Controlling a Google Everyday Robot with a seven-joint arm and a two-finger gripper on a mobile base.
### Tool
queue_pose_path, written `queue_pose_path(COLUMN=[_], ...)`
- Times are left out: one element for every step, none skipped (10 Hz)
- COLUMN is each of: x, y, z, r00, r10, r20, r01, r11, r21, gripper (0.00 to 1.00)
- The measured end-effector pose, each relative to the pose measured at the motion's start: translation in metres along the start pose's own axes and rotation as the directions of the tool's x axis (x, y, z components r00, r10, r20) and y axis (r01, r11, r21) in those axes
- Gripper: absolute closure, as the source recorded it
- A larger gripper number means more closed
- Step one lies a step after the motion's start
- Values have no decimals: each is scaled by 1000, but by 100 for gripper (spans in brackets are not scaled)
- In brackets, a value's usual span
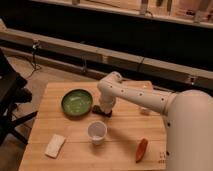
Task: Push the eraser across the table
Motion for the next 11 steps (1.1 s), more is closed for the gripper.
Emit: queue_pose_path(x=[-1, -3, -4, -5, -6, -7, -8, -9, -10, -11, -12], y=[-1, -1, -2, -3, -3, -4, -4, -5, -5, -5, -6], z=[0, 0, 0, 0, 0, 0, 0, 0, 0, 0, 0], r00=[1000, 1000, 1000, 999, 999, 999, 999, 998, 998, 997, 997], r10=[-10, -17, -25, -32, -39, -47, -53, -59, -69, -75, -80], r20=[2, 3, 5, 6, 7, 9, 10, 12, 14, 15, 16], r01=[10, 17, 25, 32, 39, 47, 53, 60, 69, 75, 80], r11=[1000, 1000, 1000, 999, 999, 999, 999, 998, 998, 997, 997], r21=[-2, -3, -5, -6, -7, -8, -8, -9, -10, -10, -11], gripper=[100, 100, 100, 100, 100, 100, 100, 100, 100, 100, 100])
